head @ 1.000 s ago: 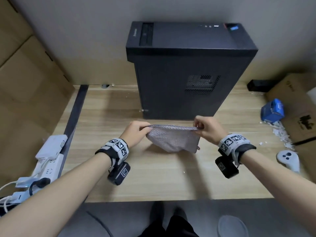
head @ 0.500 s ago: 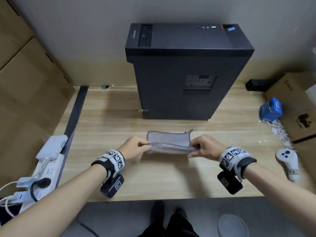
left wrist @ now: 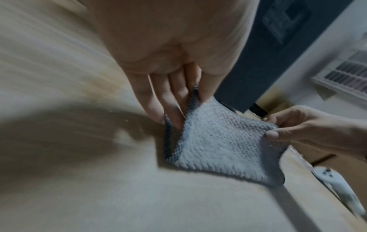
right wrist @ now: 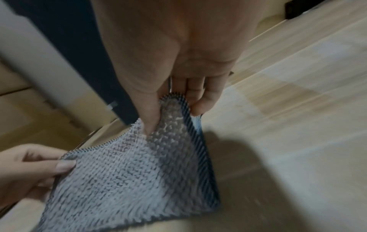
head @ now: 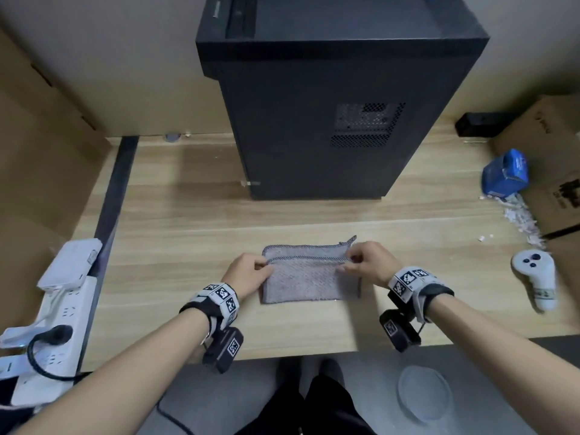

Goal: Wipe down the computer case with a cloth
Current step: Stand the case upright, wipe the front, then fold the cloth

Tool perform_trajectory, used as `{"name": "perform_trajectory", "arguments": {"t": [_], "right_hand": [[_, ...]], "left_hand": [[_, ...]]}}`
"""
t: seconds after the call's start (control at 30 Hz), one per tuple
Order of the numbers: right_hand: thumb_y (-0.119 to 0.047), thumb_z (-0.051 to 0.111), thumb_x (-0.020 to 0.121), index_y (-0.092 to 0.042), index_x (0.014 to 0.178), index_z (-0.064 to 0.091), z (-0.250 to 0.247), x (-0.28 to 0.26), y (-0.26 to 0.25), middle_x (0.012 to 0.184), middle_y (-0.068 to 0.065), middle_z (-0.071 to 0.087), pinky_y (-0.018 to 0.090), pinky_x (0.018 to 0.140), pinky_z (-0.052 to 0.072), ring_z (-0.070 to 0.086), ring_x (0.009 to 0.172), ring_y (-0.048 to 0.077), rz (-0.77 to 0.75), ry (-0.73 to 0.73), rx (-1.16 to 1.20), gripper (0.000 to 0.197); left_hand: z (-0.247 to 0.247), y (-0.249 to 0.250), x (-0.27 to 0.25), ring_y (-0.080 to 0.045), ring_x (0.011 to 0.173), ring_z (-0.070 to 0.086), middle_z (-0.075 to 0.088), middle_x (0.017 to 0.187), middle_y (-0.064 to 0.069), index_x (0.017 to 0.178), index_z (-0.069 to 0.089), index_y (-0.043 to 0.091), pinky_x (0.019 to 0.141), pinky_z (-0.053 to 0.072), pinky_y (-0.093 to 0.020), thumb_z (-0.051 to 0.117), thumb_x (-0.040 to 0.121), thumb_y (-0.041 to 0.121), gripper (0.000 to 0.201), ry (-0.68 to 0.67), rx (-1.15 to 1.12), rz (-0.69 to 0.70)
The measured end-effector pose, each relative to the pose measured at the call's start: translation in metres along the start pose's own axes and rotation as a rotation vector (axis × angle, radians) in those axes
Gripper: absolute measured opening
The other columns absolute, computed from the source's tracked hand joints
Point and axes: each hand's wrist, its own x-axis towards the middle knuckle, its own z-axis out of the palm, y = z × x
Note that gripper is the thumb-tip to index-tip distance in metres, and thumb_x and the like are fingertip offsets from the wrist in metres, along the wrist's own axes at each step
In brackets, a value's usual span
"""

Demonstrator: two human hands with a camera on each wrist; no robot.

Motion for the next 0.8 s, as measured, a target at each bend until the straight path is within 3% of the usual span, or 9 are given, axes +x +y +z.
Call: {"name": "perform_trajectory", "arguments": {"t": [0.07, 0.13, 0.23, 0.33, 0.4, 0.47, 0.53, 0.63, 0.8], "right_hand": [[-0.026, 0.076, 0.083, -0.020, 0.084, 0.072, 0.000, 0.015, 0.003, 0.082, -0.001, 0.063, 0.034, 0.072, 0.049, 0.059, 0.078, 0.019, 0.024, 0.092, -0.023, 0.007], [-0.021, 0.071, 0.084, -0.023, 0.098, 0.072, 0.007, 0.019, 0.003, 0.094, -0.002, 0.060, 0.034, 0.079, 0.050, 0.058, 0.091, 0.019, 0.048, 0.170, -0.081, 0.014], [-0.019, 0.065, 0.088, -0.022, 0.107, 0.068, 0.019, 0.010, -0.001, 0.100, -0.005, 0.055, 0.032, 0.080, 0.048, 0.053, 0.095, 0.014, 0.046, 0.254, -0.060, 0.020], [-0.017, 0.065, 0.089, -0.025, 0.102, 0.071, 0.036, -0.004, -0.003, 0.096, -0.007, 0.058, 0.028, 0.078, 0.048, 0.058, 0.086, 0.012, -0.022, 0.134, 0.015, 0.017], [-0.019, 0.066, 0.089, -0.024, 0.103, 0.072, 0.047, -0.010, -0.002, 0.097, -0.007, 0.060, 0.028, 0.082, 0.048, 0.058, 0.087, 0.012, -0.035, 0.046, 0.011, 0.016], [-0.020, 0.066, 0.089, -0.021, 0.106, 0.072, 0.056, -0.011, 0.000, 0.099, -0.004, 0.058, 0.024, 0.082, 0.043, 0.056, 0.089, 0.012, -0.019, 0.026, 0.002, 0.017], [-0.018, 0.067, 0.089, -0.019, 0.104, 0.072, 0.060, -0.010, 0.001, 0.097, -0.003, 0.058, 0.023, 0.079, 0.040, 0.055, 0.086, 0.012, 0.004, 0.062, 0.052, 0.016], [-0.015, 0.068, 0.088, -0.020, 0.097, 0.074, 0.058, -0.010, 0.004, 0.096, -0.003, 0.063, 0.024, 0.077, 0.045, 0.054, 0.078, 0.009, 0.043, 0.097, 0.187, 0.012], [-0.002, 0.063, 0.088, -0.016, 0.095, 0.073, 0.046, -0.025, 0.015, 0.094, -0.007, 0.070, 0.023, 0.078, 0.051, 0.063, 0.082, 0.007, 0.091, 0.128, 0.412, 0.018]], "left_hand": [[0.000, 0.006, 0.009, -0.017, 0.077, 0.061, 0.069, 0.082, 0.004, 0.089, 0.069, 0.020, 0.070, 0.047, -0.032, 0.064, 0.088, 0.037, 0.018, 0.124, 0.091, -0.074], [0.001, 0.008, 0.012, -0.016, 0.089, 0.060, 0.064, 0.096, 0.008, 0.105, 0.061, 0.025, 0.075, 0.043, -0.027, 0.065, 0.087, 0.038, 0.023, 0.183, 0.171, -0.151], [0.005, 0.012, 0.009, -0.023, 0.087, 0.058, 0.060, 0.094, 0.004, 0.090, 0.055, 0.022, 0.069, 0.040, -0.029, 0.063, 0.084, 0.042, 0.023, 0.174, 0.275, -0.247], [0.013, 0.012, -0.003, -0.026, 0.071, 0.057, 0.061, 0.075, -0.002, 0.072, 0.052, 0.019, 0.055, 0.037, -0.028, 0.061, 0.079, 0.048, 0.031, 0.040, 0.375, -0.295], [0.021, 0.014, -0.009, -0.026, 0.067, 0.056, 0.060, 0.071, -0.004, 0.070, 0.053, 0.018, 0.055, 0.037, -0.028, 0.059, 0.076, 0.046, 0.030, 0.031, 0.408, -0.295], [0.028, 0.018, -0.013, -0.029, 0.069, 0.059, 0.053, 0.066, -0.001, 0.063, 0.048, 0.021, 0.057, 0.038, -0.029, 0.059, 0.075, 0.035, 0.022, 0.064, 0.385, -0.280], [0.032, 0.024, -0.015, -0.030, 0.073, 0.057, 0.053, 0.073, 0.001, 0.069, 0.048, 0.025, 0.061, 0.041, -0.030, 0.060, 0.076, 0.026, 0.014, 0.100, 0.293, -0.287], [0.035, 0.038, -0.016, -0.026, 0.088, 0.059, 0.061, 0.094, 0.004, 0.090, 0.054, 0.027, 0.072, 0.044, -0.029, 0.063, 0.080, 0.028, 0.014, 0.160, 0.103, -0.304], [0.051, 0.086, -0.013, -0.024, 0.090, 0.059, 0.059, 0.100, 0.003, 0.101, 0.051, 0.025, 0.079, 0.048, -0.032, 0.063, 0.084, 0.018, 0.021, 0.205, -0.012, -0.069]]}}
